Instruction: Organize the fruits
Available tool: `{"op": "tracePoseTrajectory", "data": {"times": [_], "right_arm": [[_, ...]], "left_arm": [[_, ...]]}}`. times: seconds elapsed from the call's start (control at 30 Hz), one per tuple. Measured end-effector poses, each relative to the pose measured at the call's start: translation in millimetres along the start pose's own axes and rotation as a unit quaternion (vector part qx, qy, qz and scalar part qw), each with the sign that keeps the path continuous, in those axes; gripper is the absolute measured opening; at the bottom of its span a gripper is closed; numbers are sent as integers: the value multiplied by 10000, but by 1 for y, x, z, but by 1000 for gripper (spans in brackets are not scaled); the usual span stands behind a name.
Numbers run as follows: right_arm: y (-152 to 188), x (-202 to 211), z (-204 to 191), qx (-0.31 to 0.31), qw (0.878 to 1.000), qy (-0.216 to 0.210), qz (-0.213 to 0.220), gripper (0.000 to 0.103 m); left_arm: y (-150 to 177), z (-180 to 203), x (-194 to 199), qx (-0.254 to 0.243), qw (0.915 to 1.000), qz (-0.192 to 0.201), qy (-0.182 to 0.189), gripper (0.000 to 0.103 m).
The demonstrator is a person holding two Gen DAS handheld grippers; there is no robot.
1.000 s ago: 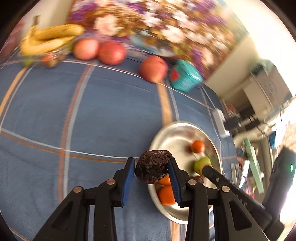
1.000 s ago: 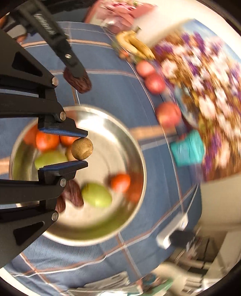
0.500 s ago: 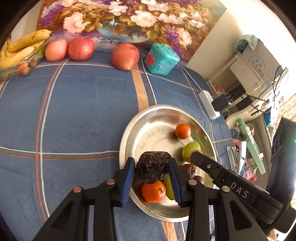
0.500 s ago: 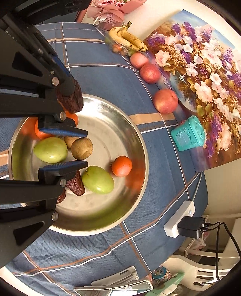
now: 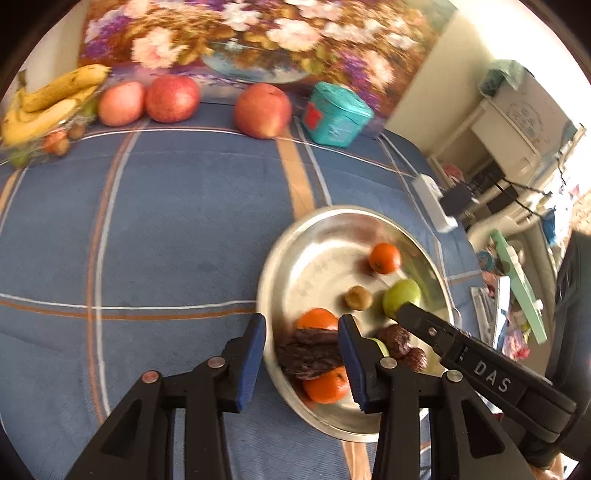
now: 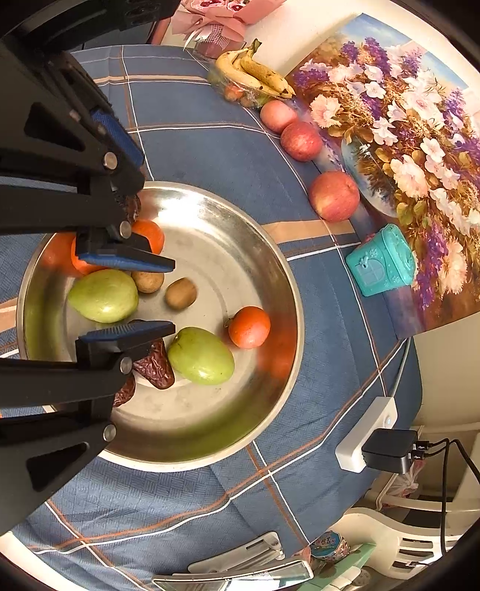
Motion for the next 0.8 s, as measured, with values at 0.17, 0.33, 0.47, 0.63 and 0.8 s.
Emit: {"op": "tracePoseTrajectory", "data": {"times": [0.17, 0.33, 0.47, 0.63, 0.8], "right_arm": [[1, -3, -5, 97, 9999, 1, -57, 46], [2, -1, -22, 410, 9992, -24, 10, 69], [4, 0, -32, 667, 9977, 42, 64, 90], [8, 5, -39, 833, 9963, 67, 218, 93], [18, 7, -39, 980, 9949, 137, 208, 94]], "left_arm": [[-9, -34, 9, 358, 9968, 275, -657, 64], [-11, -66, 13, 553, 9892, 366, -1310, 81], [-11, -79, 18, 477, 9835, 503, -1669, 102], [-10, -91, 31, 560, 9788, 678, -1848, 103], [-4, -101, 40, 472, 9735, 704, -2126, 103]]}}
Point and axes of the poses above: each gripper's, at about its wrist camera, not at the fingertips, and x roughly against the way its jaws point, z to its right, y to its underside, the point moved 7 cm from there along -x, roughly the way its jaws point, and after that the axes turned 5 degrees about x, right-handed, at the moved point
